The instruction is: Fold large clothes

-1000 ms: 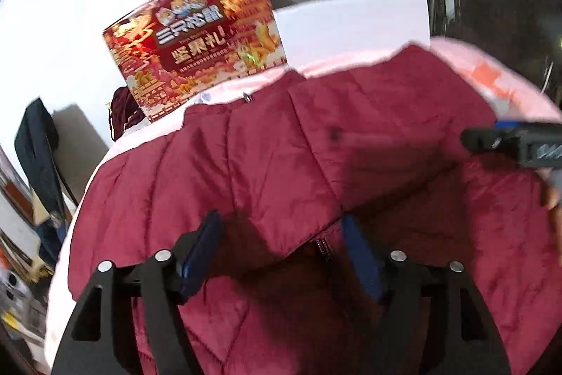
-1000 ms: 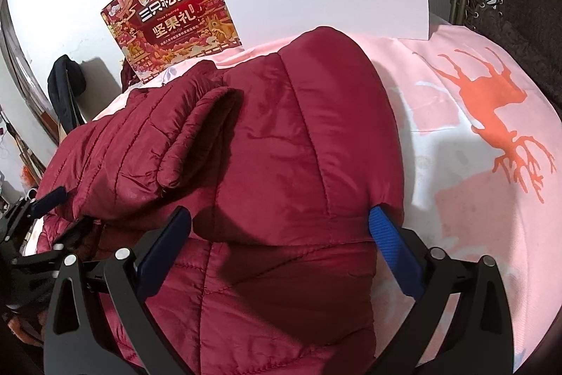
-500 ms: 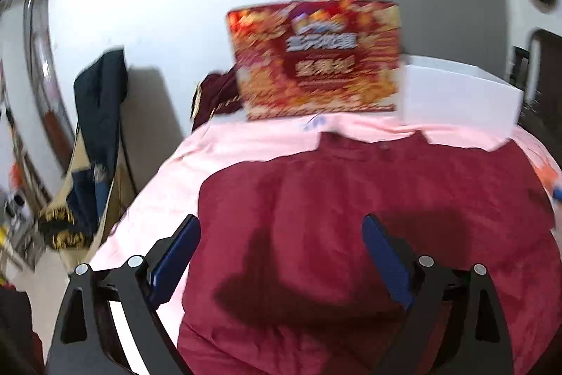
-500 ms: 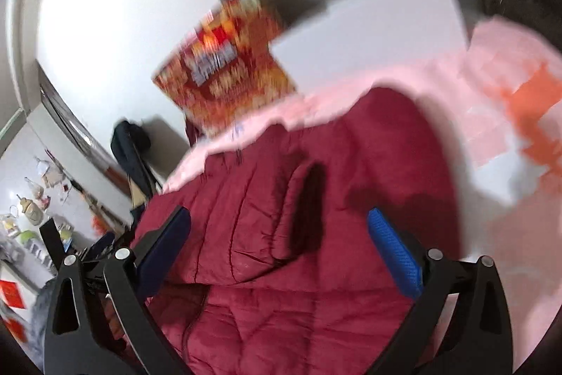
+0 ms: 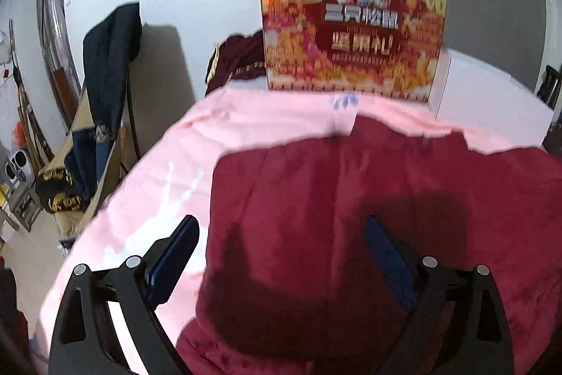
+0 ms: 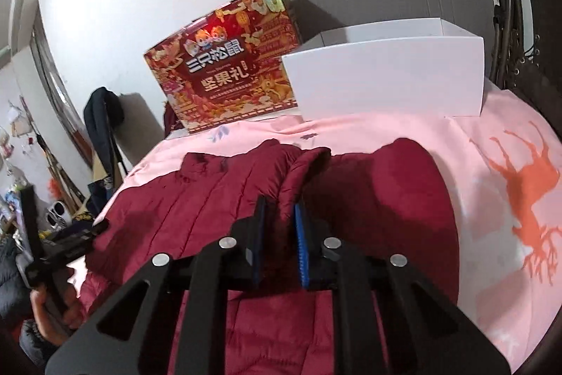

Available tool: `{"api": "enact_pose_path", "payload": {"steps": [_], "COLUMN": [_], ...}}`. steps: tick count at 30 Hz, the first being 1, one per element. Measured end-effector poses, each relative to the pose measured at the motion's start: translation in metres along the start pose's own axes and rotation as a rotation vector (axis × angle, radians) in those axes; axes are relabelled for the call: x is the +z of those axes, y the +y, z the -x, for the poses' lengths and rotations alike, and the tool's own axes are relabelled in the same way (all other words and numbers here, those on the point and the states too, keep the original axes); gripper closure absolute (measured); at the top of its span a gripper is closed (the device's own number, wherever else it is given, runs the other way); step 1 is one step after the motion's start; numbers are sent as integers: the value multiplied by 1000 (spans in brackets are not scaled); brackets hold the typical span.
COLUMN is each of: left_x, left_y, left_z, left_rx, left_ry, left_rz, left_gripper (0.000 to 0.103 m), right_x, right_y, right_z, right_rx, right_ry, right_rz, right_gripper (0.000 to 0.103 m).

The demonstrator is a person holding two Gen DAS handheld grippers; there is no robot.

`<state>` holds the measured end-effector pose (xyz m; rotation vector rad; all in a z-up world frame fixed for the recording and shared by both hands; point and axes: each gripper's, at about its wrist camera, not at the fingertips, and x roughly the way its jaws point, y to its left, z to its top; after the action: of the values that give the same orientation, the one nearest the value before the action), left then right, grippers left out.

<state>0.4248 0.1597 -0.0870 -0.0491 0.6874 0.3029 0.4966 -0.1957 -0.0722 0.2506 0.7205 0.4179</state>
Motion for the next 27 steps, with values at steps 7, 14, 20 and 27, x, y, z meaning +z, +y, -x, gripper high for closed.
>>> {"api": "enact_pose_path", "payload": {"steps": [7, 14, 20, 27], "left_x": [-20, -15, 1, 32], "left_y": [-16, 20, 37, -16], "left_z": [-67, -55, -1, 29], "left_rx": [86, -9, 65, -37], "left_ry": [146, 142, -43, -121], "left_rz": [-79, 74, 108, 9], "left_gripper": [3, 3, 3, 3], "right_x": [-33, -25, -6, 5], "right_y": [-33, -46, -56, 73], "right_z": [-46, -3, 77, 65], "right_rx": [-20, -178, -355, -227], "right_ry": [138, -24, -300, -312], "right_rz": [-73, -94, -188, 231], "right_gripper": [76, 43, 36, 29]}}
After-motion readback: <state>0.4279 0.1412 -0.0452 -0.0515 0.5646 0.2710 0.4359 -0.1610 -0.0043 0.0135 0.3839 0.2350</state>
